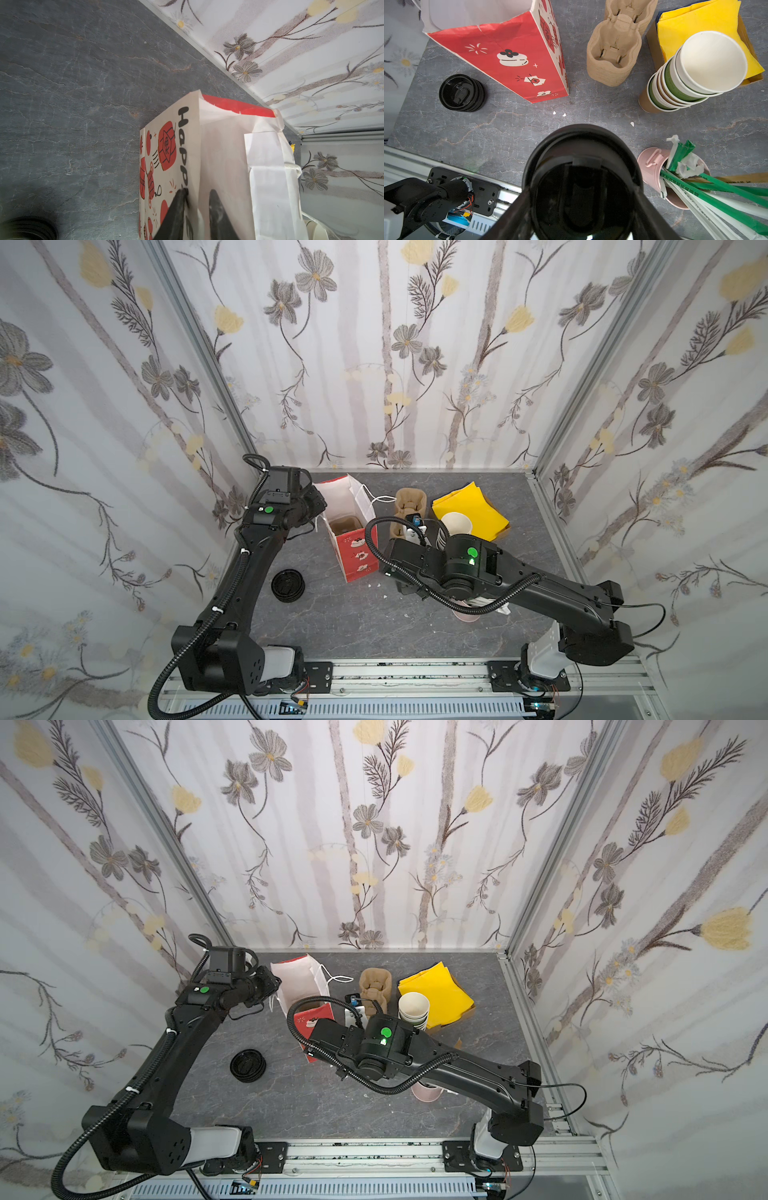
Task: Pack the takeout coffee
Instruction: 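Lift the black lid with the right gripper while the left gripper grips the bag rim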
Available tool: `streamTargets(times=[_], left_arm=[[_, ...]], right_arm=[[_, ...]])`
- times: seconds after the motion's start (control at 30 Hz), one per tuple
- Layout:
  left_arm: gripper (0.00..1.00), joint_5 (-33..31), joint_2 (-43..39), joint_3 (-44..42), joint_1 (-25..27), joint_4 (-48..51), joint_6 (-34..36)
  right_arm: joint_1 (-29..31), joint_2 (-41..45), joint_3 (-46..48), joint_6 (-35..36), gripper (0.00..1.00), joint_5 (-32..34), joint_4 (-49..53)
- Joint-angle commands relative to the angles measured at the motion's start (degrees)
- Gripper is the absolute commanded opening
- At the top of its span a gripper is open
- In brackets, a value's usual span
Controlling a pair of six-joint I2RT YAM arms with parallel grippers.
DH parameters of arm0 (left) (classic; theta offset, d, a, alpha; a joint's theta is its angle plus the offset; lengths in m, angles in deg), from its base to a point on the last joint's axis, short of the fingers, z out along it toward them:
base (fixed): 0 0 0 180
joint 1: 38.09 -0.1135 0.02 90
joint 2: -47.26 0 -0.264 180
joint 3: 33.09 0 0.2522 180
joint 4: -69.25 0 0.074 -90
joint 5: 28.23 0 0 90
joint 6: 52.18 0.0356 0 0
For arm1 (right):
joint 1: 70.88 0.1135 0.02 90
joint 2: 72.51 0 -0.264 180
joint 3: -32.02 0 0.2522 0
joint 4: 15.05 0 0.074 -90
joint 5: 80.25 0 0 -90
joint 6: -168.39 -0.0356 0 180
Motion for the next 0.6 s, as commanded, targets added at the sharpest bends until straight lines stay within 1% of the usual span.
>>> streamTargets(times=[0.0, 0.07, 0.27, 0.4, 0.57], left_arm=[[0.18, -0.9, -0.6, -1.1, 0.3, -0.3, -0.9], [0.12, -1.6, -0.9, -1.2, 0.4, -0.3, -1.5], [0.02, -1.6, -2.1, -0.9, 1.2, -0.2, -3.0], [0.00, -1.5, -3.6, -2.1, 2.9, -0.2, -5.7], [0.00, -2.1, -8.4, -4.9, 5.8, -0.1, -10.2]], right_arm=[[-0.3, 0.5, 0.6, 0.5, 0.63, 0.9, -0.1], [-0.4, 0.7, 0.7, 0.6, 0.63, 0.9, -0.1], [-0.8, 1.6, 0.1, 0.8, 0.62, 0.7, -0.1], [-0.8, 2.4, 0.6, 1.2, 0.62, -0.6, -0.1], [-0.8, 3.6, 0.8, 2.0, 0.62, -1.9, -0.1]])
